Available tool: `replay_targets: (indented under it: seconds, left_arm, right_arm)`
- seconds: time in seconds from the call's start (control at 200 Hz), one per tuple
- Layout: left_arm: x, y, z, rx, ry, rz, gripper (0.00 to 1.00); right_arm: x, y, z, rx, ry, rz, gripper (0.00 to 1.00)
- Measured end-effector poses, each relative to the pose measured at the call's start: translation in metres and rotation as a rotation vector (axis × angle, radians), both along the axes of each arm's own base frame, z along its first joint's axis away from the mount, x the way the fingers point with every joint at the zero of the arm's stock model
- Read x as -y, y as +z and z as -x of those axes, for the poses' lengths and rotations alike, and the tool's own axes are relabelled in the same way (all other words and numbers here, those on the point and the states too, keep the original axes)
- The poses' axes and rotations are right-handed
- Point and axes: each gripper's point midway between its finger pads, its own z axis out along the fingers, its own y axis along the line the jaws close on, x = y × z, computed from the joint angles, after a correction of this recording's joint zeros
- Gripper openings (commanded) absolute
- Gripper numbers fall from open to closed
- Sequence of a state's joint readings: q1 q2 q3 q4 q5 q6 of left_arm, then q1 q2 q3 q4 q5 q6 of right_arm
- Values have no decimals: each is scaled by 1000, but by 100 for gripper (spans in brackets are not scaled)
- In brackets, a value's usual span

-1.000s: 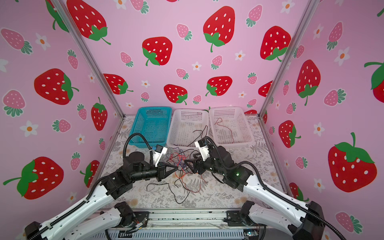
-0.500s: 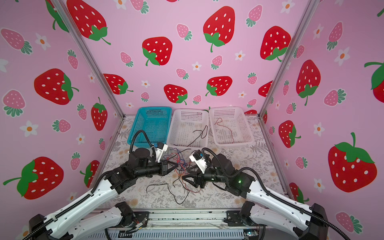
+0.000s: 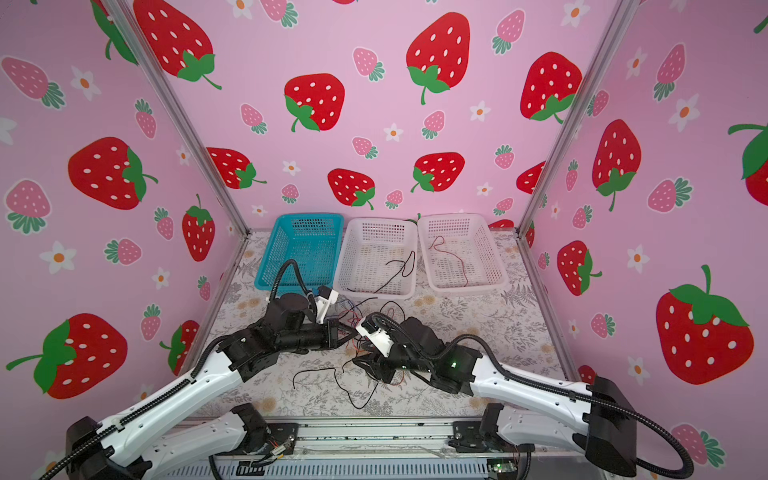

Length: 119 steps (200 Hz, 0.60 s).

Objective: Untangle the cables

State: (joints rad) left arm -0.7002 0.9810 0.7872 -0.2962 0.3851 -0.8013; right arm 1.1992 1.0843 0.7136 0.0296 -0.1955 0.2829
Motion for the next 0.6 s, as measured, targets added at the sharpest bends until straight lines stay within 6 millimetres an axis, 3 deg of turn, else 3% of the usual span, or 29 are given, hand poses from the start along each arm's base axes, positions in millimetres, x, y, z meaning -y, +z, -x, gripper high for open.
replay_targets:
  seconds: [0.315, 0.595]
  left_arm:
    - [0, 0, 0, -11, 6, 4, 0]
    - [-1, 0, -2, -11, 19, 1, 0]
  right_arm:
    - [-15, -3, -25, 100, -105, 49, 27]
    - [-18, -7, -29, 131, -136, 80, 6]
